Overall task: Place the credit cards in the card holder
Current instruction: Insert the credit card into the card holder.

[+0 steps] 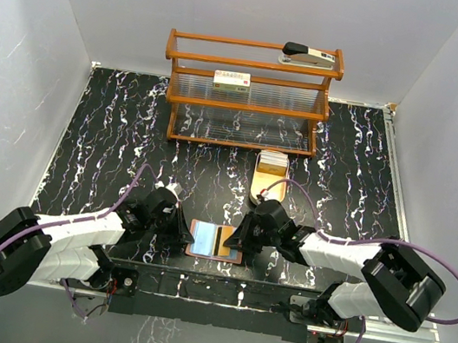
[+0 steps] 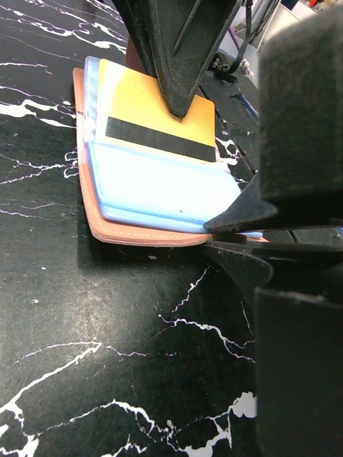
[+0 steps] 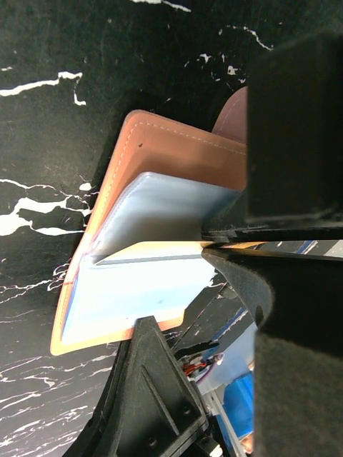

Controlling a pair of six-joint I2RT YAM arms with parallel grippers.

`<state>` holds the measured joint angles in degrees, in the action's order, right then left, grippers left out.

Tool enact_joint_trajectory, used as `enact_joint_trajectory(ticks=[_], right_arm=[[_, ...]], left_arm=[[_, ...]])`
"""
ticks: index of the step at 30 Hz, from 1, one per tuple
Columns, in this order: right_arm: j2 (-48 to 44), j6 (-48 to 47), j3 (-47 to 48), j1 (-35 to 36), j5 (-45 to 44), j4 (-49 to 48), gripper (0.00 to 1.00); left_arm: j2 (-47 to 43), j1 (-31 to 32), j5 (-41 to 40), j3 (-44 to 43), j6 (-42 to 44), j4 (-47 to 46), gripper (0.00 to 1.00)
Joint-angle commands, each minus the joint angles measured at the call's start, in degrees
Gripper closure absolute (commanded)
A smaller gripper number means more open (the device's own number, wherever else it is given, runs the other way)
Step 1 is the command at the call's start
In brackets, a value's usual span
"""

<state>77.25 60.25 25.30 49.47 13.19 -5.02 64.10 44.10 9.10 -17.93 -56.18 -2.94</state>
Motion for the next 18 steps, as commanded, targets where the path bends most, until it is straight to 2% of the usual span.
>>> enact_joint_trajectory(ticks=[1,18], right_arm=[[-0.35,0.49,-0.86,-0.61,0.79,-3.39,0.99],[1.64,-1.61,-2.83,-1.85,6.36,-7.58,1.0]], left_arm=[[0.53,0.4,-0.09,1.67,0.48,1.97,1.0],[1.22,0.35,-0.63,1.77,0.9,2.35,1.0]])
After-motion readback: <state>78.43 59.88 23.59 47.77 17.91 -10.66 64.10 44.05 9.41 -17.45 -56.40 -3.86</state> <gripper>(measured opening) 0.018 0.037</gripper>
